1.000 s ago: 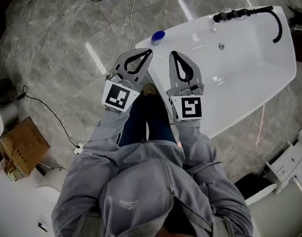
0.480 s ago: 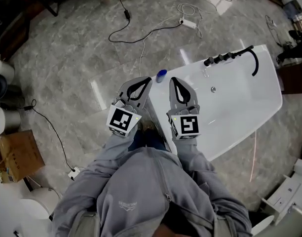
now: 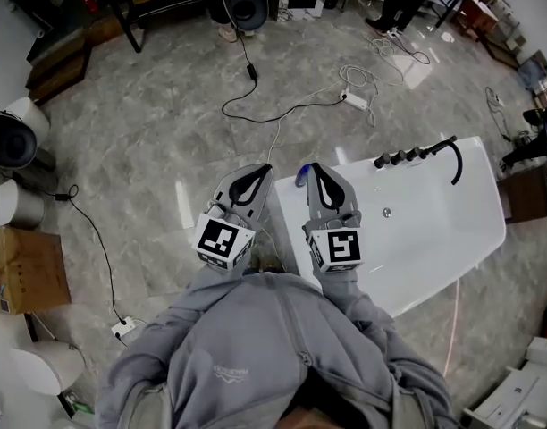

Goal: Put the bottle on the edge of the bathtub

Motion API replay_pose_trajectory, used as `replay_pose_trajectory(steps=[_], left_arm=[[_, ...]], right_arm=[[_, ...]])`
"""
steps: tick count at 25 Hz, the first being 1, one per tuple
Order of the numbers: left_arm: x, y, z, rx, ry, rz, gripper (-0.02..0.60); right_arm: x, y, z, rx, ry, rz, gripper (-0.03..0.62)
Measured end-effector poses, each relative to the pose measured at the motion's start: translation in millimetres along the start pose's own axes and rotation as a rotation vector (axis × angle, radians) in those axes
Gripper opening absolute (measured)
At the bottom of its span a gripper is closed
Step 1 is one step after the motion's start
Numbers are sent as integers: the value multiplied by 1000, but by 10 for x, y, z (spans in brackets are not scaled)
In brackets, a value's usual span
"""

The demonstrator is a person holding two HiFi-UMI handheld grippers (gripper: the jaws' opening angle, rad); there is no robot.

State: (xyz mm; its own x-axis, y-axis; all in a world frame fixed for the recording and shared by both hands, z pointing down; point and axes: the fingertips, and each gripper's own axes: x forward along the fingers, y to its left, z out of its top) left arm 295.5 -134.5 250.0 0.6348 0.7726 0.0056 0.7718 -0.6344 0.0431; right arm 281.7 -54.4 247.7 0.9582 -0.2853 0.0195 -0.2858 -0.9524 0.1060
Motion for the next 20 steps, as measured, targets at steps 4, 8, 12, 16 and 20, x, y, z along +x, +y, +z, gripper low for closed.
replay_pose_trajectory(steps=[4,8,12,16,20], left_arm=[[-206,77,144,-8,-36,70,6],[-376,110,221,-12,-51,114,6],[-484,106,267,-18,-60,146,6],[-542,93,320,-16,-64,172,6],[-573,36,359,11,-59,167,6]], right_arm=[[-51,136,165,-25,-27,30,5],[-140,217,206,-17,-28,30,5],[-251,193,237,11,-29,1,5],[-284,164,304,82,-29,-12,5],[-275,252,338,89,-26,-7,5]])
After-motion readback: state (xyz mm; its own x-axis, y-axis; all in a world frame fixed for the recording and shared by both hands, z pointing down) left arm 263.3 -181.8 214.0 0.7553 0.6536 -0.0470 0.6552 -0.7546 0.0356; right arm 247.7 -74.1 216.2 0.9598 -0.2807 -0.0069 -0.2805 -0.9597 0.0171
